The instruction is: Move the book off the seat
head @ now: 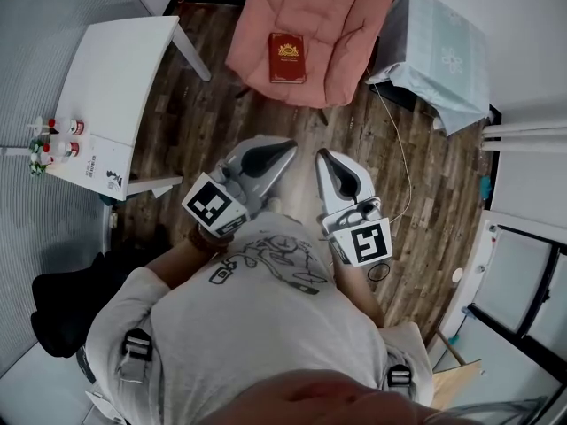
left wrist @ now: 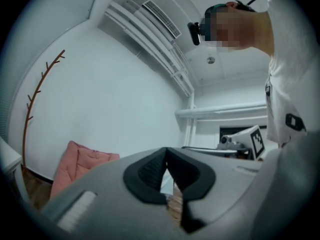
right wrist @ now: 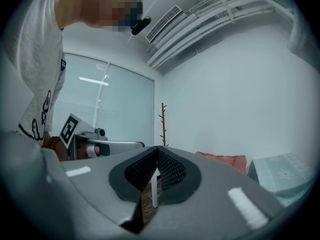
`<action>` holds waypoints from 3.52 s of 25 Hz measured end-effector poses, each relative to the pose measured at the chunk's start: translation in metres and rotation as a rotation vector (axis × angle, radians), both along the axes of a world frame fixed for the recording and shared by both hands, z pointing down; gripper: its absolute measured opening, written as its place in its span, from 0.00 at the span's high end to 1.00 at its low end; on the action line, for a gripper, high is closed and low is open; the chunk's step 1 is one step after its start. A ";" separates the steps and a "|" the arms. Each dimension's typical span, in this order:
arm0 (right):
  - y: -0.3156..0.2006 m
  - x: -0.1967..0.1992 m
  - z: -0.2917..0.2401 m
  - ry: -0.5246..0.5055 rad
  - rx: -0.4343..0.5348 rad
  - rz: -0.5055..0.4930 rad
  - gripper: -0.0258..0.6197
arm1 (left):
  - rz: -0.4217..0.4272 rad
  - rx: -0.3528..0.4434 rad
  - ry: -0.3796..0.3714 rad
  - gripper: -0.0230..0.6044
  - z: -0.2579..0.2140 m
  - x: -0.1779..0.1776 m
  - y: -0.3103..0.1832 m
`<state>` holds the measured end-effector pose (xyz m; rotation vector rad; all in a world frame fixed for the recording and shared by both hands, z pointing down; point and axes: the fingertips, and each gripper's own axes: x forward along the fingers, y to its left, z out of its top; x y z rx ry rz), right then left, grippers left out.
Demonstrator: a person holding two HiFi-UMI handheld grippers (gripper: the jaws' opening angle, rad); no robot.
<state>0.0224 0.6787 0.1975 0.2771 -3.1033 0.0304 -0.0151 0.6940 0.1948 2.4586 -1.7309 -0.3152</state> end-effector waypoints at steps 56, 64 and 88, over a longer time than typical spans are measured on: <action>-0.344 -0.327 0.080 0.128 -0.086 -0.024 0.90 | -0.009 -0.178 0.057 0.96 0.094 -0.317 -0.340; -0.412 -0.334 0.132 0.175 -0.135 -0.081 0.84 | -0.050 -0.251 0.079 0.87 0.143 -0.323 -0.407; -0.492 -0.355 0.342 0.394 -0.258 -0.126 0.72 | -0.157 -0.529 0.130 0.76 0.360 -0.372 -0.455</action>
